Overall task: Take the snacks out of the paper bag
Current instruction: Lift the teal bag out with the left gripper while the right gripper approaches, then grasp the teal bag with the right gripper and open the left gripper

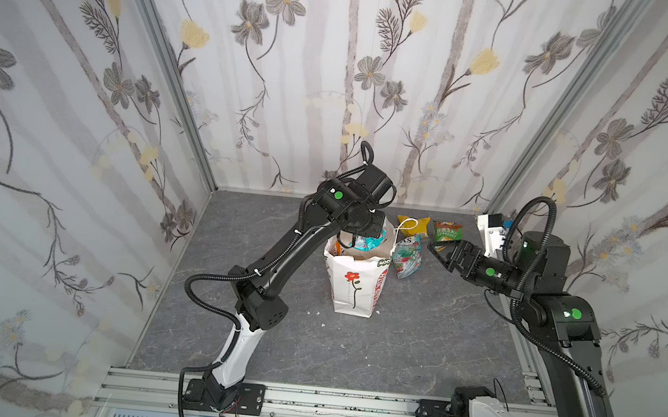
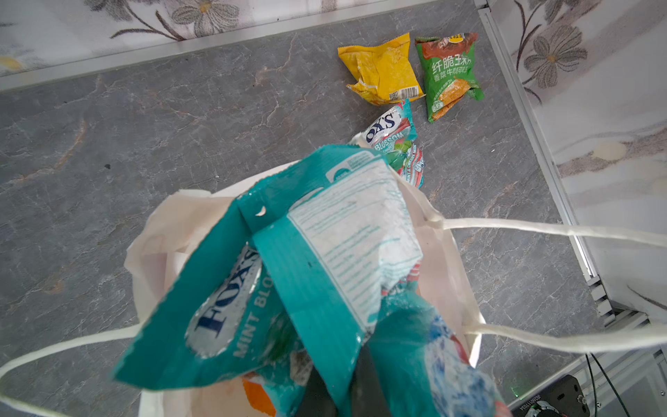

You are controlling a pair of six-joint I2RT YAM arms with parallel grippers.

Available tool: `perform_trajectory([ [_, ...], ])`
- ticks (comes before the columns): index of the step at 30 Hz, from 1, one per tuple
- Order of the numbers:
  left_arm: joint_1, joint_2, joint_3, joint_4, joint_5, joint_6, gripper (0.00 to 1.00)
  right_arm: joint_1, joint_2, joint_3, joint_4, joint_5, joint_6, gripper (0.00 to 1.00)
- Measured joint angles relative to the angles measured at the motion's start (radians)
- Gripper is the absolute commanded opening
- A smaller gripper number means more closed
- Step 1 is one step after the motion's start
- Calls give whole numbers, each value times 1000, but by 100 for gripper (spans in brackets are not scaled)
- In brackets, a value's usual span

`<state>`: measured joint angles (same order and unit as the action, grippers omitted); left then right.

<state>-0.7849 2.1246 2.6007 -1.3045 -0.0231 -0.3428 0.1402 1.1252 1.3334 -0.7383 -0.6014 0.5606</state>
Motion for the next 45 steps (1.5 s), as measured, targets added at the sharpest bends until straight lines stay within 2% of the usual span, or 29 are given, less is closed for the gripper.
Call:
perform_trajectory([
  [12,-21,-118,0,120,-3,62,0,0,2,18,133,-32,116,99],
  [23,-132,-157,0,304,-16,237,0,20,17,-56,414,-151,315,99],
  [33,-170,-157,-6,438,-18,248,0,79,43,-80,547,-148,399,98],
  [37,-172,-156,-11,468,-1,232,0,103,70,-87,604,-140,415,88],
  [39,-172,-154,-12,474,2,229,0,106,84,-87,625,-121,428,73],
  [43,-172,-154,-14,475,-2,226,0,108,95,-86,660,-97,444,49],
  [45,-173,-154,-14,484,-3,226,6,107,97,-86,660,-86,454,38],
])
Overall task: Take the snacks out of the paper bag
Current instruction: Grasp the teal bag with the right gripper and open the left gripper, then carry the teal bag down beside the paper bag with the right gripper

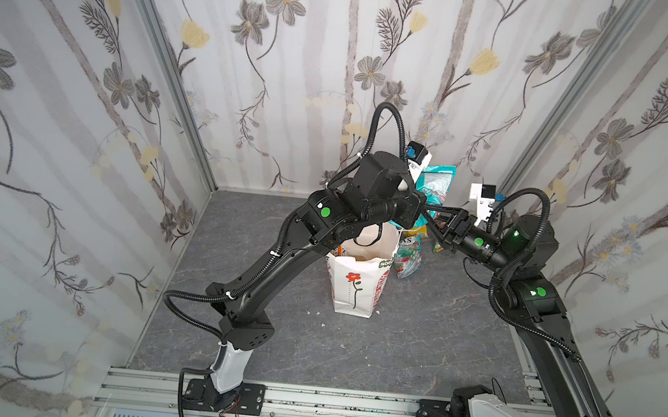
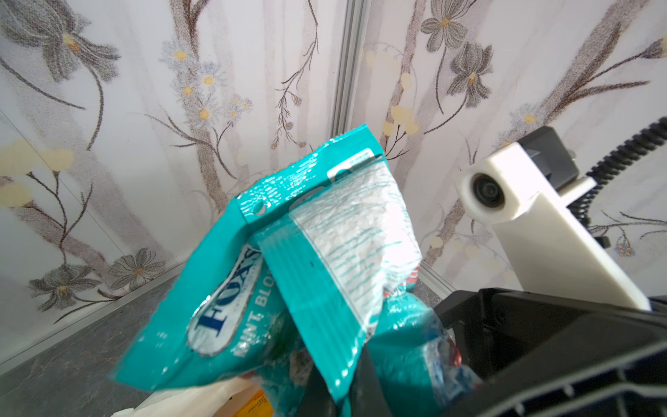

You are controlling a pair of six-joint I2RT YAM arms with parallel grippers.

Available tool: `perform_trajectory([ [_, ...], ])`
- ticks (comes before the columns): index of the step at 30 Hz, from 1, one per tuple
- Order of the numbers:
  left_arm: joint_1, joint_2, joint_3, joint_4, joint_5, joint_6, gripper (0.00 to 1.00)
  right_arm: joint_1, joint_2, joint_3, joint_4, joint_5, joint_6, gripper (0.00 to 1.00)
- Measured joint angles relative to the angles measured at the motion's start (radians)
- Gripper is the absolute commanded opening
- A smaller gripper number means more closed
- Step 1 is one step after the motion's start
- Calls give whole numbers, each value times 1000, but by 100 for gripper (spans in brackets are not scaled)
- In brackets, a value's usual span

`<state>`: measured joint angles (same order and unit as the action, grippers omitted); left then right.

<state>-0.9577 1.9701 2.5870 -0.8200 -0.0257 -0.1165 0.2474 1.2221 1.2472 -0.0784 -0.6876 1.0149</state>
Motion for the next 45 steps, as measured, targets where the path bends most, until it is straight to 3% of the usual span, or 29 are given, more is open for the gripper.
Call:
perform_trajectory([
  [5,0,0,-1,21,0,-8,20,0,7,0,0,15,-2,8],
  [7,1,0,-2,23,1,-15,25,0,7,0,0,16,-2,0],
  [15,-1,-24,-2,23,-3,-10,53,0,0,-11,7,23,-14,0],
  [22,-1,-77,-3,23,-45,48,64,-30,6,21,3,14,-49,0],
  [27,-1,-124,-42,17,-51,111,81,-127,23,26,2,1,-69,0],
  [34,-1,-257,-264,32,-23,193,99,-320,69,-16,3,-89,-111,0],
  [40,-1,-353,-422,80,-27,219,100,-444,139,-101,-8,-118,-167,0],
  [45,-1,-386,-479,108,-47,222,100,-475,192,-175,-23,-108,-227,0],
])
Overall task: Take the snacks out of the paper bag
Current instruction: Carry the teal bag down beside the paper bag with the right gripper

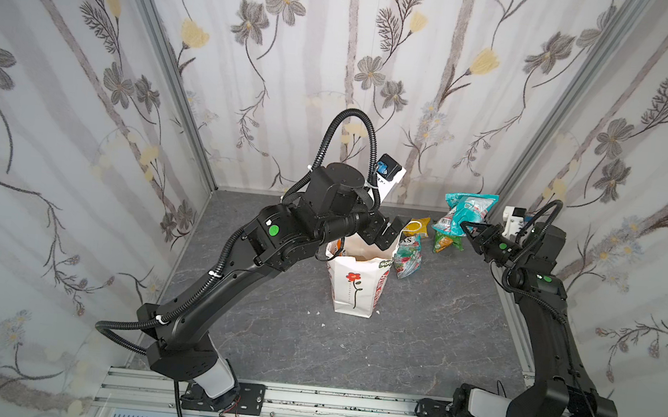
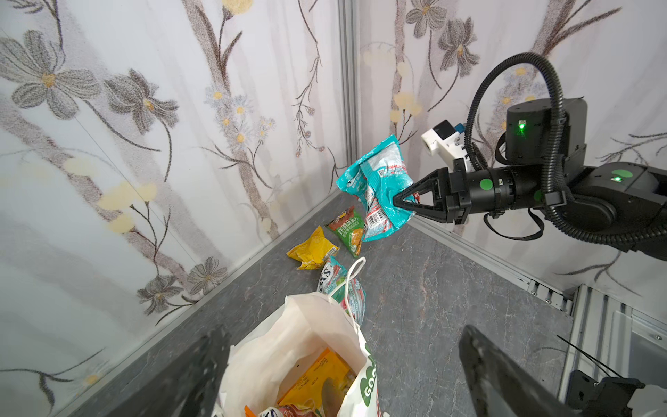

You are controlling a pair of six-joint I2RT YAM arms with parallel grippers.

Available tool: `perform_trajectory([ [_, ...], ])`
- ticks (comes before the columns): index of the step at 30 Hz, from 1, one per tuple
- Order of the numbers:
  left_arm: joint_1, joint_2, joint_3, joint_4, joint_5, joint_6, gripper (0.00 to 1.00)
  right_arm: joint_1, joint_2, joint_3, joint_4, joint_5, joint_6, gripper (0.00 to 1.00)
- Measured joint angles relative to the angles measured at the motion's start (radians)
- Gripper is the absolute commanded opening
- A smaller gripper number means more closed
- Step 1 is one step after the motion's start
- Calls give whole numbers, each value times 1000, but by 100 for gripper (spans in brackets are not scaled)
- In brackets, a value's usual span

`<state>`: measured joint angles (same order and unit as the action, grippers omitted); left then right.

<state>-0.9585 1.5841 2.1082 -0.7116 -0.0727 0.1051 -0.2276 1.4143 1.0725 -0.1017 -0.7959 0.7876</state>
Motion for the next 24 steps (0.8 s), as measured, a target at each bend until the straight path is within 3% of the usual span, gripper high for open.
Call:
perform_trajectory([
  [10,-1,-5,-18,9,-6,-9,100,-8,154,-80,-32,82,-147,0],
  [24,-2,13,-16,-1,-38,-53,100,-11,437,-3,-84,179,-325,0],
])
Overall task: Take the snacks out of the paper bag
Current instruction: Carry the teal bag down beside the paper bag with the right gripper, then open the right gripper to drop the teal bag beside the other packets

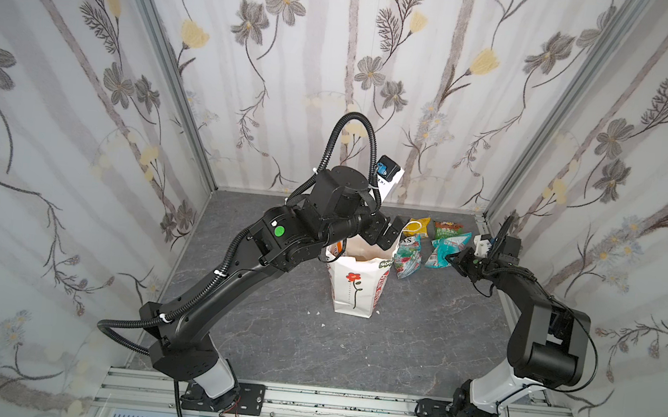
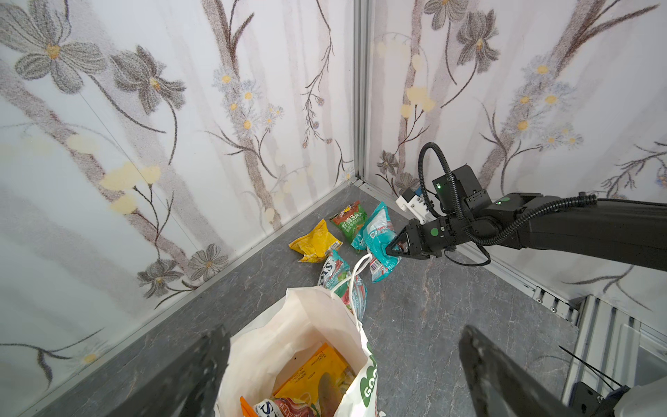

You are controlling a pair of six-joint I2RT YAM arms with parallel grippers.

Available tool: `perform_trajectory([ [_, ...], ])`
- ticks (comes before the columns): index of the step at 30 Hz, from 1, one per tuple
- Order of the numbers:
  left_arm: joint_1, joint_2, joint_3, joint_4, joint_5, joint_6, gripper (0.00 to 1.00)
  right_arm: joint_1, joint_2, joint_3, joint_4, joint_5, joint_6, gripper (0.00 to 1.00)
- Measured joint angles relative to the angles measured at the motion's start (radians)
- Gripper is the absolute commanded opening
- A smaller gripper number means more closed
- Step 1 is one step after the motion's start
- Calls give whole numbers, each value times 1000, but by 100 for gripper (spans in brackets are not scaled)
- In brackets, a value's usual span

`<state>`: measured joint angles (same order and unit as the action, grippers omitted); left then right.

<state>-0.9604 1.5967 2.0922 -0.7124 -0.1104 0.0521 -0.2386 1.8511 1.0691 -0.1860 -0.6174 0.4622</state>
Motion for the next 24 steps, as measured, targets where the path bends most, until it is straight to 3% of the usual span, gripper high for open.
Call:
perform_trajectory([
  [6,0,26,31,-16,-36,-8,100,3,105,41,-36,-8,-53,0],
  [12,0,45,56,-26,-70,-15,100,10,155,54,-41,-22,-79,15],
  [16,0,58,71,-28,-77,-19,100,13,172,55,-48,-14,-85,32],
  [24,0,67,84,-44,-91,-25,100,13,149,64,-115,107,-89,79],
])
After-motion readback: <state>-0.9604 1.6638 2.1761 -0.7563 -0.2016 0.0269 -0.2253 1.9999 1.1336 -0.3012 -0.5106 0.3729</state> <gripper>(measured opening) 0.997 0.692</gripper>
